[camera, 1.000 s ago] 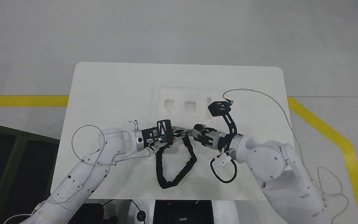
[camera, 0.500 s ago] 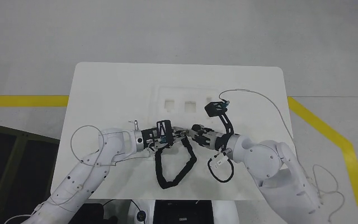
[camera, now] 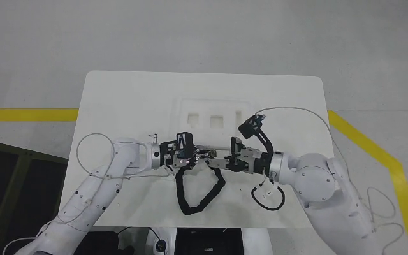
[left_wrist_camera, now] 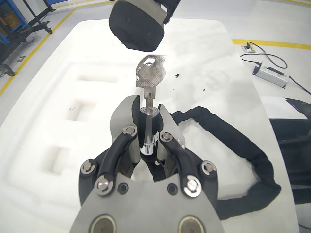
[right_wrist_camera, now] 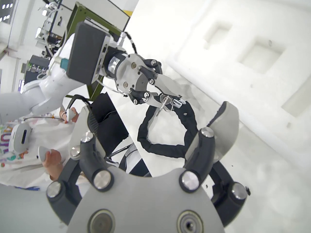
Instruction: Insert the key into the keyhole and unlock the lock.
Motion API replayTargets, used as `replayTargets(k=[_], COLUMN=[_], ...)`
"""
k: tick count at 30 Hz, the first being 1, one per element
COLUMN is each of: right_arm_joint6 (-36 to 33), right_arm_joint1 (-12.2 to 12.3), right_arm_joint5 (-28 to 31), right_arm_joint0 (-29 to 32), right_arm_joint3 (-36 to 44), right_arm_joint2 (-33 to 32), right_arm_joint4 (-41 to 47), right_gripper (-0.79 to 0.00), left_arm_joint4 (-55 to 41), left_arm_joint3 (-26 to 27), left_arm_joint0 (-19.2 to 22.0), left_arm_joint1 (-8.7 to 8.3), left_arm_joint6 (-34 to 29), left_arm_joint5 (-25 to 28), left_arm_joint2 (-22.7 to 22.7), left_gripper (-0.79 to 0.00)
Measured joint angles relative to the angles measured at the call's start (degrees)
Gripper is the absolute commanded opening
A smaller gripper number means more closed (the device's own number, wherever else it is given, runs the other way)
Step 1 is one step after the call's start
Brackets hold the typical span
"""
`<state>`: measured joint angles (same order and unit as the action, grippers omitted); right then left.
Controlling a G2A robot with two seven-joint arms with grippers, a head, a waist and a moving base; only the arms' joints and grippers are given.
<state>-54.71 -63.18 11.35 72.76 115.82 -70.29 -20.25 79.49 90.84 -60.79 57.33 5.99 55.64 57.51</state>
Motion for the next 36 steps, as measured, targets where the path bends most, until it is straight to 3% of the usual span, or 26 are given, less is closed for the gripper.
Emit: replayTargets(k=[6,12,24,32,36], right_arm_joint6=[-1.75,0.15,2.07,9.86,16.73], right_arm_joint1=[0.80,1.55,1.70,1.72,1.54], right_arm_joint5=[13.01,24.36,25.81,39.40,42.23], right_arm_joint0=[-0.24,0.14,0.08,-2.82,-3.84], right_arm_joint3=[-1.71,-3.64,-3.38,-4.89,-6.88], right_arm_joint2=[-1.12,-2.68,-3.03,0.48,0.81], right_arm_joint4=[-1.56,-4.08,-6.61,-22.98,-29.07], right_gripper=[0.000,0.000,0.000,0.000,0.000], left_arm_joint4=[-4.46,-11.88,-30.09,-39.70,-41.42], left_arm_joint3=[-1.29,-3.08,-5.53,-4.32,-4.15], left_arm_joint0=[3.45,8.83,17.99,21.96,23.17], left_arm_joint1=[0.01,-1.53,-5.85,-8.19,-8.92], left_arm_joint6=[-2.41,-6.18,-17.41,-22.42,-23.01], left_arm_joint5=[2.39,2.36,2.36,2.36,2.36], left_arm_joint2=[-3.42,-9.85,-18.95,-23.91,-25.87], left_gripper=[-0.785,-0.785,-0.785,-0.785,-0.785])
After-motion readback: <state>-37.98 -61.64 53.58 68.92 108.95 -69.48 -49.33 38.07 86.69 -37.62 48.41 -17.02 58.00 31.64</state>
